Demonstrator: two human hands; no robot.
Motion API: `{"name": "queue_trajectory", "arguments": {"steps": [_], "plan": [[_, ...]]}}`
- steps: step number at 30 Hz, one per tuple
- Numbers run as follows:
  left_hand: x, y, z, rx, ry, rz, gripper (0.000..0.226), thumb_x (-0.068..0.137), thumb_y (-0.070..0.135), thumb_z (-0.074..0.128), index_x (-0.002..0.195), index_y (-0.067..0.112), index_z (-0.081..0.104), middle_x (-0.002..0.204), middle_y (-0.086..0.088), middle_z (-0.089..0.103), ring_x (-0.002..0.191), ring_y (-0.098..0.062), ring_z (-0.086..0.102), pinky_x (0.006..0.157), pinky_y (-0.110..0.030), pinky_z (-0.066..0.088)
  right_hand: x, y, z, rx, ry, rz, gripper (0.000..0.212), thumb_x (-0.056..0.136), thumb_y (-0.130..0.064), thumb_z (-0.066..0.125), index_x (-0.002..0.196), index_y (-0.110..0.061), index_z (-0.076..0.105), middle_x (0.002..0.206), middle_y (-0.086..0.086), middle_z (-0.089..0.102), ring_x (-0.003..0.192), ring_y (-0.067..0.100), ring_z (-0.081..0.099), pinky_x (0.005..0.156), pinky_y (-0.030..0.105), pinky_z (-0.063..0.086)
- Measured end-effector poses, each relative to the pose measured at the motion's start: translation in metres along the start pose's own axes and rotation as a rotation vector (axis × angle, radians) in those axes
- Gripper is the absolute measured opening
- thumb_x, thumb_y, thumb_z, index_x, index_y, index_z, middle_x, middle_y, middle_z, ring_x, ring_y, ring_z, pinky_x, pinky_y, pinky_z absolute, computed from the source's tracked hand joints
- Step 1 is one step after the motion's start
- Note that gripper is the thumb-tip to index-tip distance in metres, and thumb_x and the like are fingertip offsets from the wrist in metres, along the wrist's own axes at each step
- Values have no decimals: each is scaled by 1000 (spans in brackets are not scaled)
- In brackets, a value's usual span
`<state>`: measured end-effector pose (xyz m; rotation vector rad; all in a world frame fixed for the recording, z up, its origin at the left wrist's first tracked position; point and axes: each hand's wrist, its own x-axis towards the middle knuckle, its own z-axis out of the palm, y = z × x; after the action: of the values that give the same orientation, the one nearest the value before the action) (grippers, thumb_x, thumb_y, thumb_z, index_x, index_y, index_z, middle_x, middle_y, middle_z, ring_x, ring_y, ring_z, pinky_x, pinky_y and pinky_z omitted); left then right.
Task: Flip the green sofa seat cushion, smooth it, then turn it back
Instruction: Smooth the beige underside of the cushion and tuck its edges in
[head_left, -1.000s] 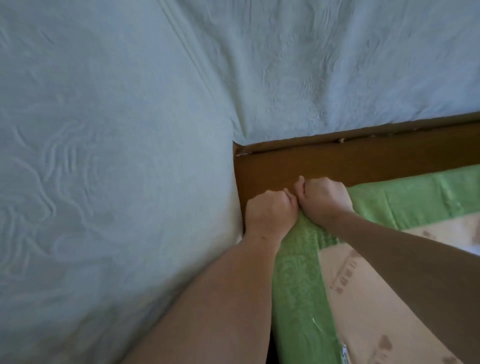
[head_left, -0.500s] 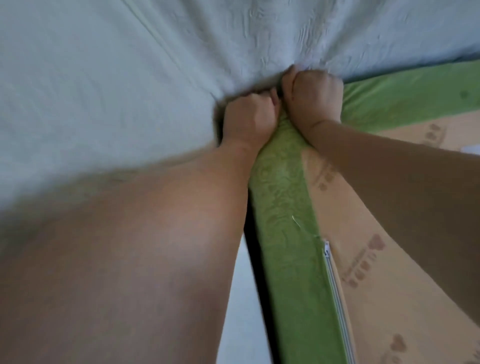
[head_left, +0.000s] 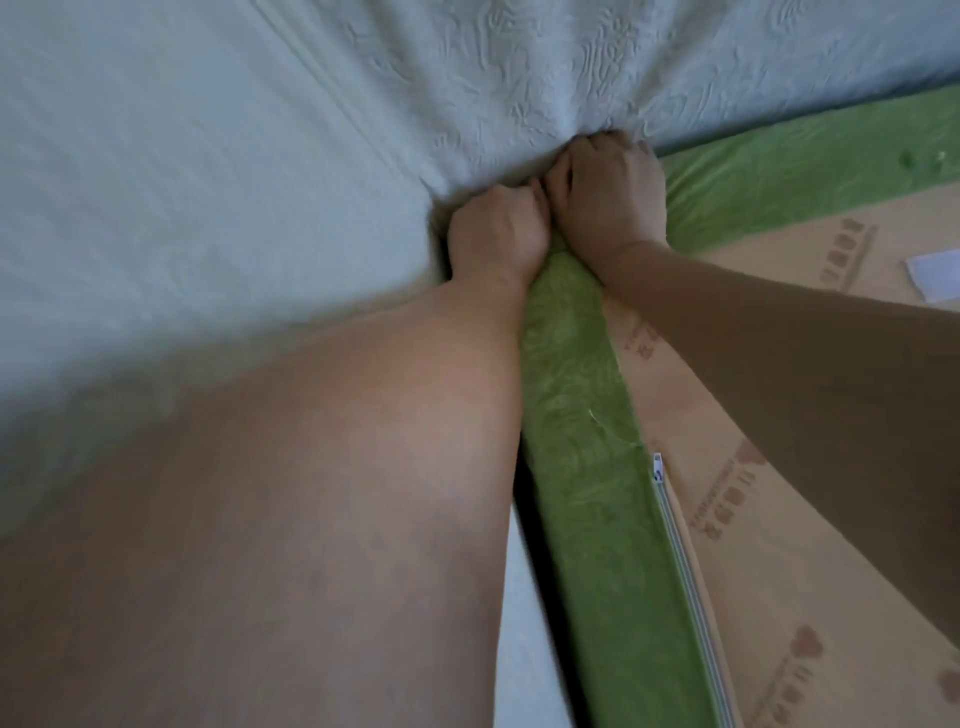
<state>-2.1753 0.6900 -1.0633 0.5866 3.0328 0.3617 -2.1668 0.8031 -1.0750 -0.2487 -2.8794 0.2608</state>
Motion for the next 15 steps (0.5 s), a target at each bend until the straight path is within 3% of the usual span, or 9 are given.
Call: {"name": "queue_trajectory", "arguments": {"steps": [1,3,9,11,13,15], "plan": [[2,0,-11,-4,-63,-25,52,108,25,25,108,4,72,107,-18,73,102,-36,68,80,-39,53,-3,-4,-3,0,-20,16,43,93,-36,40,89,-5,70,95,15,70,98,33,60,87,41,43],[-3,0,-25,-18,-106,-75,51,108,25,26,110,4,72,111,-18,71,107,-36,66,85,-39,51,-15,-12,-11,15,-54,64,44,94,-37,39,96,-4,67,105,16,67,110,34,53,97,43,35],[-22,-3,-28,-3,-156,-112,54,108,25,25,103,1,74,101,-19,73,99,-37,69,79,-39,52,-40,-28,-15,17,-100,156,55,96,-48,34,96,-3,64,103,19,64,107,36,51,102,45,32],[-18,-10,-7,99,-136,-100,52,108,24,28,96,1,73,93,-18,74,89,-35,71,71,-36,52,-38,-28,0,17,-141,151,51,96,-46,34,103,-3,62,108,20,63,108,36,51,104,45,30],[-22,-17,3,201,-79,-126,43,103,26,39,80,7,70,72,-13,70,64,-30,70,53,-30,49,-36,-27,17,4,-155,148,44,98,-37,36,112,-3,59,116,21,59,110,37,50,106,46,27],[-28,-20,19,281,58,-143,35,97,30,39,79,13,64,68,-9,65,58,-24,65,51,-29,46,-37,-23,27,6,-108,148,42,97,-36,37,113,-3,58,118,22,58,110,37,50,107,47,27]]}}
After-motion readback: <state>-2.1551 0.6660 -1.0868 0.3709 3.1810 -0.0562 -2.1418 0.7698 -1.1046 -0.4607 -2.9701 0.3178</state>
